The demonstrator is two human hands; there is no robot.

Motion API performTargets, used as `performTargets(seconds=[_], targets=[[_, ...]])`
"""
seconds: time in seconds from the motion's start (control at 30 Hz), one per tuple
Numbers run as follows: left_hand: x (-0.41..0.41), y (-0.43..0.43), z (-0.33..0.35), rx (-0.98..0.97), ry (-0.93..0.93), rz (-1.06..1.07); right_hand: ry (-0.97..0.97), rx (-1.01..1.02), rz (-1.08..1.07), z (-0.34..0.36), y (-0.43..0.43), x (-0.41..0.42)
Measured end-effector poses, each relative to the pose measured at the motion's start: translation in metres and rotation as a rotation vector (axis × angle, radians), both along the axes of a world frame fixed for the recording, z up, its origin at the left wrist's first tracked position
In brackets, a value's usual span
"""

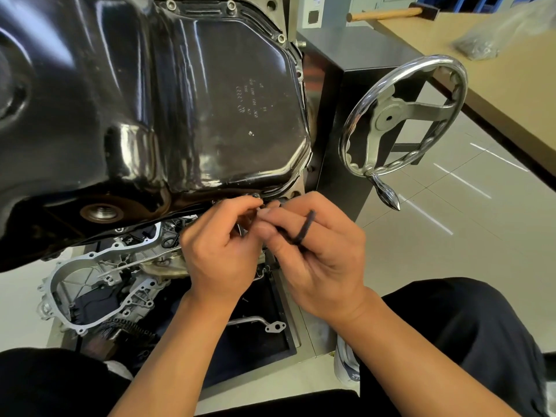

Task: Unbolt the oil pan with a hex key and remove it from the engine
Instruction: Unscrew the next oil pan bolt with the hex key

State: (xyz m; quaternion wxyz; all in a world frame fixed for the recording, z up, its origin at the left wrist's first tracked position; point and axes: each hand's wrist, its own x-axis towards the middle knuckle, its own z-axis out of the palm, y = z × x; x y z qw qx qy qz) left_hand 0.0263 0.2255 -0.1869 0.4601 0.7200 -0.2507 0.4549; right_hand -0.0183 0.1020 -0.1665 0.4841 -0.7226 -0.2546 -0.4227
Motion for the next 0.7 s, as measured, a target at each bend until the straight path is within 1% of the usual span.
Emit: performTargets(seconds=[0.07, 0.2, 0.37, 0.57, 0.7], targets=[[0.000, 0.001, -0.001, 0.033, -0.019, -0.028, 0.020, -0.036, 0.022, -0.001, 0.002, 0.001], [0.003, 0.005, -0.002, 0.117, -0.039, -0.162, 0.034, -0.086, 0.030, 0.000, 0.004, 0.003], [0.001, 0.003, 0.005, 0.063, -0.005, -0.048, -0.002, -0.049, -0.049, 0.003, 0.001, 0.000], [-0.005, 0.001, 0.011, 0.031, 0.041, -0.029, -0.025, 0.005, -0.085, 0.003, 0.000, -0.002], [-0.007, 0.000, 0.009, 0.013, 0.081, -0.017, -0.006, -0.012, -0.066, 0.004, 0.002, -0.002]])
